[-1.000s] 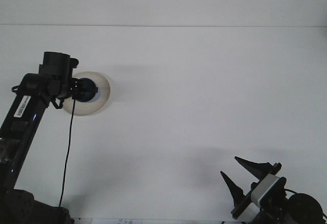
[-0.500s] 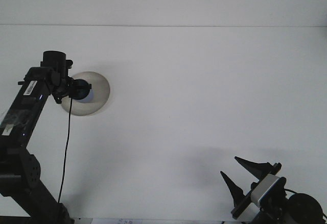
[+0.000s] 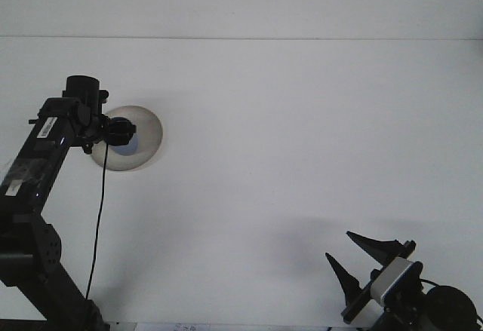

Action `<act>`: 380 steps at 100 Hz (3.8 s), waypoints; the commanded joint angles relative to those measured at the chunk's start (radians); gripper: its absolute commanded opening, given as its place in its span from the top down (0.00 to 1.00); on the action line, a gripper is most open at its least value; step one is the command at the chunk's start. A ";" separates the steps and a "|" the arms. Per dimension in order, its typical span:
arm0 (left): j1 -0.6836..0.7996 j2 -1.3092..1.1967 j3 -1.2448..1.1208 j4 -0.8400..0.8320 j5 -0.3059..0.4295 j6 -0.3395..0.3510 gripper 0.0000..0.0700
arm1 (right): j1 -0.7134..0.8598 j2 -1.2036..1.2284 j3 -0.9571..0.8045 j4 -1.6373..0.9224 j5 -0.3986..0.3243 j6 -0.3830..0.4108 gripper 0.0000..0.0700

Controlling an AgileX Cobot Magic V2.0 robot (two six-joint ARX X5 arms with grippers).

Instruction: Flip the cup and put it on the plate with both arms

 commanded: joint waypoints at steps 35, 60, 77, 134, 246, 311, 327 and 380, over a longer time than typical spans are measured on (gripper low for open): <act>-0.002 -0.247 0.154 -0.011 -0.002 -0.037 0.33 | 0.008 0.003 0.003 0.010 0.000 -0.005 0.42; -0.068 -0.568 0.100 -0.040 0.048 -0.080 0.34 | 0.008 0.003 0.003 0.014 0.000 -0.005 0.42; -0.185 -0.827 -0.174 0.056 0.055 -0.099 0.34 | 0.008 0.003 0.003 0.017 0.000 -0.005 0.42; -0.449 -1.348 -0.870 0.201 0.110 -0.248 0.99 | 0.008 0.003 0.003 0.026 0.000 -0.005 0.99; -0.255 -1.659 -1.236 0.728 -0.002 0.015 0.98 | 0.008 0.003 0.004 0.036 -0.001 0.002 0.99; -0.116 -1.827 -1.608 0.851 -0.064 0.023 0.98 | 0.008 0.003 0.004 0.036 -0.001 0.002 0.99; -0.116 -1.827 -1.608 0.852 -0.064 0.023 0.98 | 0.008 0.003 0.004 0.036 -0.001 0.002 0.99; -0.116 -1.827 -1.608 0.852 -0.064 0.023 0.98 | 0.008 0.002 0.004 0.036 -0.001 0.002 0.99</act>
